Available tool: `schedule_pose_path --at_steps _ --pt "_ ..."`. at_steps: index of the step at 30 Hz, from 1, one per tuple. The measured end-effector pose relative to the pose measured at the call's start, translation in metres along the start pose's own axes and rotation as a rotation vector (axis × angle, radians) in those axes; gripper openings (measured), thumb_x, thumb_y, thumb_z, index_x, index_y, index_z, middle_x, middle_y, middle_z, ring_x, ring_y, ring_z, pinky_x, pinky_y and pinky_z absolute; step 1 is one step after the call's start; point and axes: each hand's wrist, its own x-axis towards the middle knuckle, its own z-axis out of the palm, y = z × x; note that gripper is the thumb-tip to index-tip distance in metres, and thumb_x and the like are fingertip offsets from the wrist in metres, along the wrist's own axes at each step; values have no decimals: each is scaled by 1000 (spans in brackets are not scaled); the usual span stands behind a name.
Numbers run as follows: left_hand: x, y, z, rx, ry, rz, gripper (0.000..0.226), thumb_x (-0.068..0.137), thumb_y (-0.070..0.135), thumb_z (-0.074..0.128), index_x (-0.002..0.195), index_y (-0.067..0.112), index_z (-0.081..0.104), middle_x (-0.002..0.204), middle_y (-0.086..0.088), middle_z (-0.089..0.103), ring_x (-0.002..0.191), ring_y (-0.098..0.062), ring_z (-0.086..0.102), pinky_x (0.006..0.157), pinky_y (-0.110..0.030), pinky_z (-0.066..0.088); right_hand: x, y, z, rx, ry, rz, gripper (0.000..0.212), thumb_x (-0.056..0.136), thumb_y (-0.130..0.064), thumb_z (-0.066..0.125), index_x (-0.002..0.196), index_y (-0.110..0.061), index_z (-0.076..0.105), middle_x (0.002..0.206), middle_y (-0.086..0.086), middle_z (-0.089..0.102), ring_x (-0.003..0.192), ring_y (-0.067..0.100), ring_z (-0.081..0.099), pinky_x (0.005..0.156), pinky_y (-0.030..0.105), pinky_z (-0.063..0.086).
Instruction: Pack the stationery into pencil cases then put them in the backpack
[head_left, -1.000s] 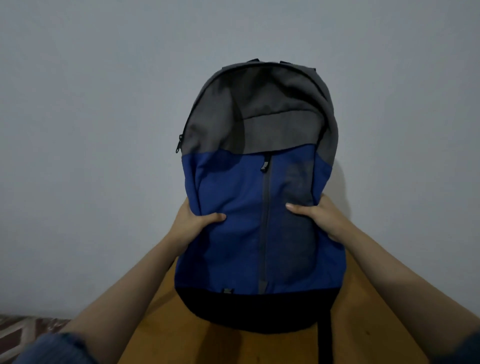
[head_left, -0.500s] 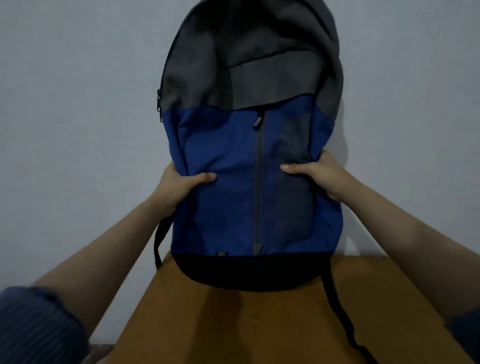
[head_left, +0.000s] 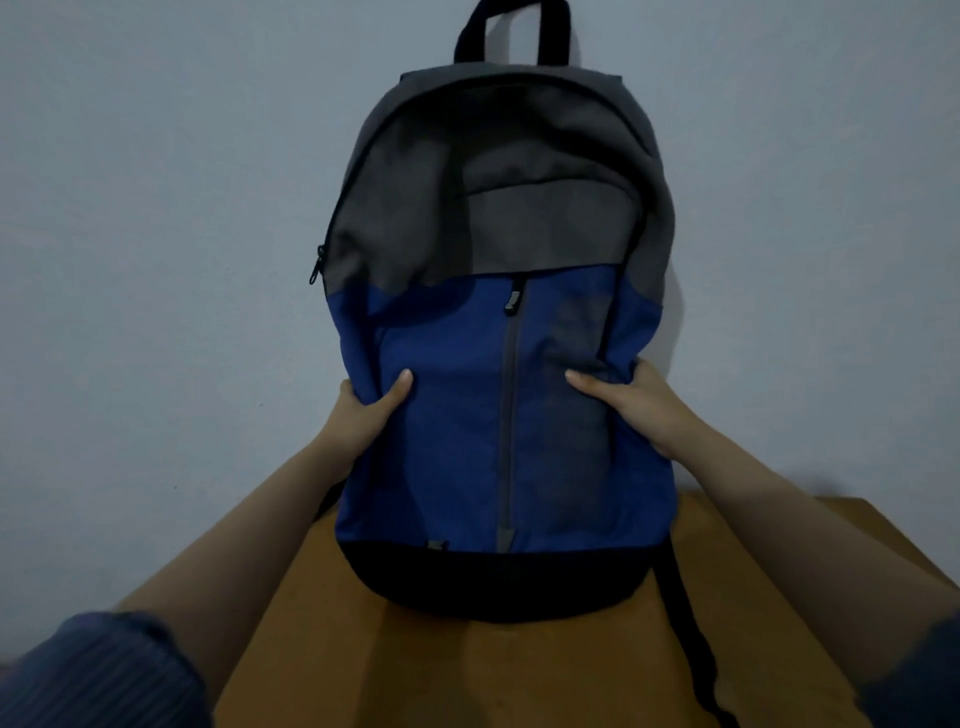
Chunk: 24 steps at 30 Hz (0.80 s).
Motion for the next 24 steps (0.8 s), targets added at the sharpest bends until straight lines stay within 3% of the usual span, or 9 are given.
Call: schedule_pose_path --at_steps 2,6,8,11,14,19,24 --pt "-1 -1 -2 72 83 -50 95 65 64 70 135 10 34 131 -7 50 112 -25 54 94 -41 49 -2 1 -4 -90 83 6 58 77 -27 74 127 -11 49 123 1 60 106 13 60 89 26 51" --pt "-7 6 4 403 301 46 94 80 47 65 147 11 11 149 -17 22 133 -37 29 108 -52 31 -11 -2 -2 -437 313 -9 77 77 -32 75 137 -7 34 136 10 49 120 27 50 92 30 42" --pt "-16 11 8 609 393 164 102 80 45 67 149 12 0 155 -16 5 139 -36 17 108 -53 27 -17 -4 5 -554 380 -82 96 77 -35 74 147 -9 15 149 13 33 132 29 38 103 34 35" --pt "-26 19 9 835 472 394 107 79 41 69 148 10 -7 156 -15 -8 143 -34 3 113 -50 19 -26 -14 19 -852 441 -205 110 80 -38 70 148 -16 -12 158 13 -2 143 31 13 114 45 19" --pt "-29 27 5 991 375 509 99 83 45 62 148 15 -8 156 -9 -13 144 -30 -6 113 -51 13 -32 -26 33 -1099 416 -321 111 80 -41 68 142 -25 -23 156 9 -19 145 32 0 113 56 15" --pt "-31 24 -2 1173 -25 313 84 90 55 42 148 23 -11 157 2 -15 143 -23 -18 115 -54 9 -34 -33 36 -1255 196 -208 101 85 -45 61 147 -26 -16 154 4 -27 144 27 -16 114 58 11" --pt "-50 36 -10 1182 -49 331 82 92 52 40 147 22 -14 156 3 -15 143 -23 -18 116 -51 12 -45 -45 24 -1346 157 -176 104 84 -48 60 145 -26 -21 153 2 -31 144 26 -16 111 60 11"
